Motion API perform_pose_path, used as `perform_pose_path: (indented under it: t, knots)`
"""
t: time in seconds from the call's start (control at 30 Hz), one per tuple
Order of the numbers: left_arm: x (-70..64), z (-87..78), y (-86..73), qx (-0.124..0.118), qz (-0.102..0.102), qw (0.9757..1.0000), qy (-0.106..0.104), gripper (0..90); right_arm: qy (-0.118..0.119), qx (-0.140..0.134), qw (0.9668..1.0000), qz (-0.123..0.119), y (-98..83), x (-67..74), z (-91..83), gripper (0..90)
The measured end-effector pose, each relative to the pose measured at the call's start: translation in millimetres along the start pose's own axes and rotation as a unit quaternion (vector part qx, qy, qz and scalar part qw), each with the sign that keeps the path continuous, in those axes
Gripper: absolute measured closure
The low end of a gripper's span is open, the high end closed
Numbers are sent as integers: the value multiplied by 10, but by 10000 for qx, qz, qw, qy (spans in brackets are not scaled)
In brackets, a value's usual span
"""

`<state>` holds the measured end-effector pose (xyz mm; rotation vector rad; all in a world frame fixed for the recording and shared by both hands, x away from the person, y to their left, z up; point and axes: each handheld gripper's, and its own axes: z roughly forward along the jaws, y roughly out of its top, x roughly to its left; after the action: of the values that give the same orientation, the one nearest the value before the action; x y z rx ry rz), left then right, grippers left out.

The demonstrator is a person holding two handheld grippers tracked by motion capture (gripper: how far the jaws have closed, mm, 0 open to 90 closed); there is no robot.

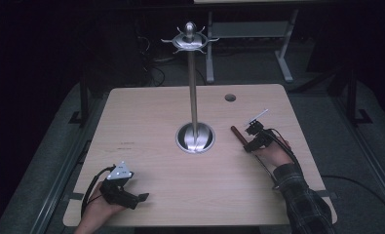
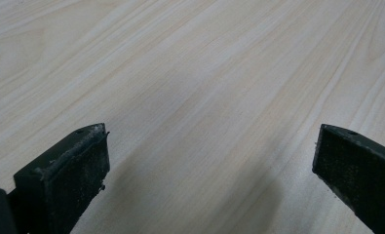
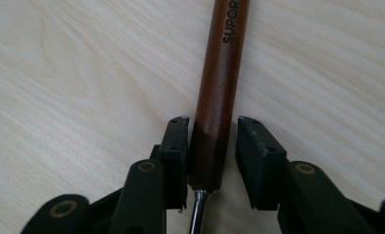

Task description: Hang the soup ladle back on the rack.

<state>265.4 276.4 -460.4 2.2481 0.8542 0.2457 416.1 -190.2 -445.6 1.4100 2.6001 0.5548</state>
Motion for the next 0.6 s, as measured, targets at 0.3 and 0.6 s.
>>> perform_pose_path:
  t: [0.3,0.6]
  knots:
    - [-1,-3,2,2,4,10000,4,0,-2,7,10000,62,5,1,-2,728]
    - [2,-1,1,1,-10,10000,3,0,-43,-247,9997,77,-11,-33,-84,738]
